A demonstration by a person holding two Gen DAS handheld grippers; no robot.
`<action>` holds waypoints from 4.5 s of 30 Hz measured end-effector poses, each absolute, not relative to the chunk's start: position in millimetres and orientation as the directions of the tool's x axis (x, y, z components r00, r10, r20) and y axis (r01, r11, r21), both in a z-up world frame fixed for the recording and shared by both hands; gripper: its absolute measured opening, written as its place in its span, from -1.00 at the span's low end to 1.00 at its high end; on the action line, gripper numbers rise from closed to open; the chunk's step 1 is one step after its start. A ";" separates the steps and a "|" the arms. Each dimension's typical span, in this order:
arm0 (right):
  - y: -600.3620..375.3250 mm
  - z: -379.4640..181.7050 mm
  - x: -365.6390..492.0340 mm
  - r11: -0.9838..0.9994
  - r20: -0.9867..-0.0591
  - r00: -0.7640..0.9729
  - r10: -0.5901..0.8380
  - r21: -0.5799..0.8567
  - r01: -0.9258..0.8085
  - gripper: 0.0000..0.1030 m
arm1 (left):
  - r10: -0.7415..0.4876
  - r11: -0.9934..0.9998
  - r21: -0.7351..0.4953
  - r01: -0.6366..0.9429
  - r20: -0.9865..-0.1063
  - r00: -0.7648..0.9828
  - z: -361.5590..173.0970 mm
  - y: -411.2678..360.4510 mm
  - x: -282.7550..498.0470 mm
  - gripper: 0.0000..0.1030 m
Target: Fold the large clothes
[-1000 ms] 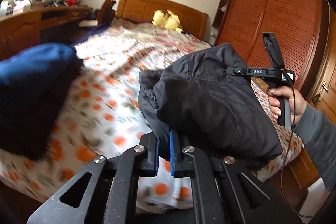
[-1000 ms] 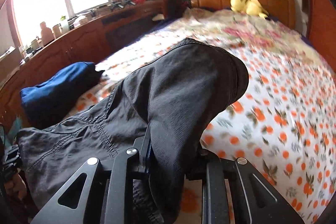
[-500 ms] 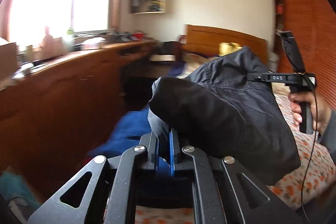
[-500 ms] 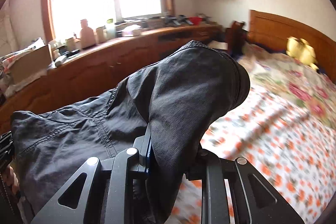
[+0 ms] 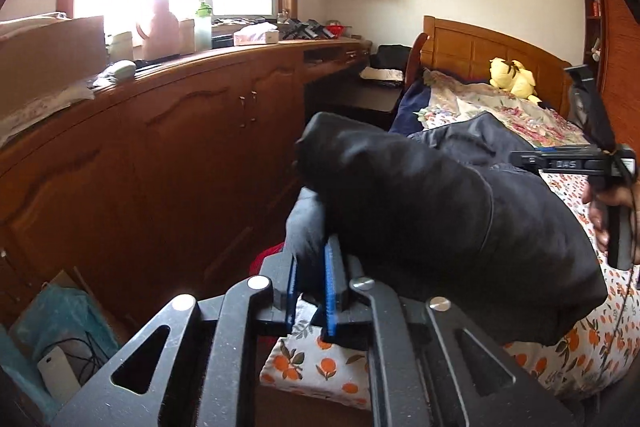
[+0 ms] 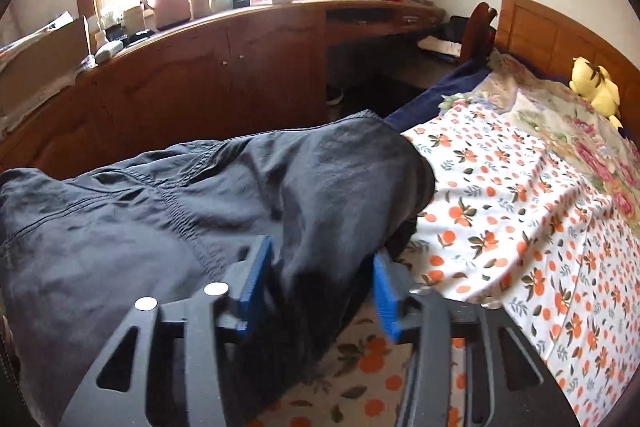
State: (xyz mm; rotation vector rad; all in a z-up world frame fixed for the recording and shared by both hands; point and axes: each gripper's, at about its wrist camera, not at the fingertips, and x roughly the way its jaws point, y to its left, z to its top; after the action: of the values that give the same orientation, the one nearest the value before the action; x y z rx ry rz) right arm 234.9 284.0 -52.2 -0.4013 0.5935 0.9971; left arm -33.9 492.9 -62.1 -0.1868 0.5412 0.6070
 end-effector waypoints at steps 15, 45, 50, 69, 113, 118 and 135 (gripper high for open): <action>215.9 -39.4 182.0 0.373 -0.560 0.327 0.761 -0.034 -0.927 0.28 | 0.480 0.844 -0.016 -0.536 -0.423 0.768 -3.4 438.5 -39.5 0.69; -27.0 -57.4 160.2 0.614 -0.412 0.569 0.711 -0.031 -0.789 0.63 | 0.153 0.984 -0.011 -0.175 -0.438 0.886 -20.3 178.3 49.0 0.69; -62.1 -64.0 135.0 0.682 -0.407 0.626 0.666 -0.009 -0.731 0.65 | 0.109 0.990 -0.028 -0.139 -0.475 0.873 -36.0 143.3 48.1 0.69; -147.6 -45.9 39.9 0.850 -0.378 0.779 0.501 0.047 -0.524 0.65 | -0.018 0.998 -0.067 -0.020 -0.515 0.857 -38.2 34.9 36.5 0.69; -178.7 -6.8 -36.6 0.887 -0.235 0.857 0.459 0.066 -0.457 0.65 | -0.026 0.999 -0.053 0.005 -0.410 0.912 11.1 20.7 0.3 0.69; -179.4 -8.1 -35.5 0.883 -0.238 0.853 0.465 0.064 -0.464 0.65 | -0.026 0.999 -0.052 0.006 -0.409 0.912 11.2 20.6 0.1 0.69; -185.6 -10.8 -29.6 0.877 -0.241 0.845 0.477 0.071 -0.475 0.65 | -0.026 0.999 -0.052 0.005 -0.409 0.912 11.2 21.1 -0.1 0.69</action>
State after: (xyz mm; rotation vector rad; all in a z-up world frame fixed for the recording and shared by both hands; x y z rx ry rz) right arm -29.6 -185.6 -10.8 0.0081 0.2567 0.5024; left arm -0.1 21.1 11.2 -0.0500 0.4224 -0.0164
